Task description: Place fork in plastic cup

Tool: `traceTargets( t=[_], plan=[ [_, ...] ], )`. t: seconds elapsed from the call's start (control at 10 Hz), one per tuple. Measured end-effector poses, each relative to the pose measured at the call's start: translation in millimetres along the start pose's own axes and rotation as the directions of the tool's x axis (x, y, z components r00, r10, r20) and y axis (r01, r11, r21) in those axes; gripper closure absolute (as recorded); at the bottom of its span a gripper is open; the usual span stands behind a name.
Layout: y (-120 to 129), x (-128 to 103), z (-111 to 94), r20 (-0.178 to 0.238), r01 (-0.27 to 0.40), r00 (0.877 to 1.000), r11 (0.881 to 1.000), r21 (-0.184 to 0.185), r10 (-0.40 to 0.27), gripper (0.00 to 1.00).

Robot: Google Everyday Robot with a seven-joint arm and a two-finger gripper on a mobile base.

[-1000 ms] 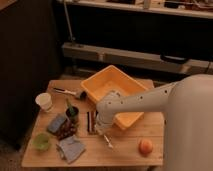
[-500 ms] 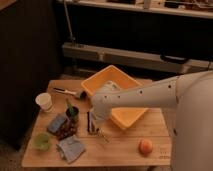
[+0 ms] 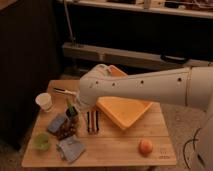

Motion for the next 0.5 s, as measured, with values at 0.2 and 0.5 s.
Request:
traceTargets(
  t=[0.2,0.5],
  plan=[
    [35,-39,5,0.107,0.049,0.994,0.994,-0.094,-0.039,1.0],
    [78,-63,23,0.205,0.115,0.977,0.958,-0.264,-0.061,1.0]
  ],
)
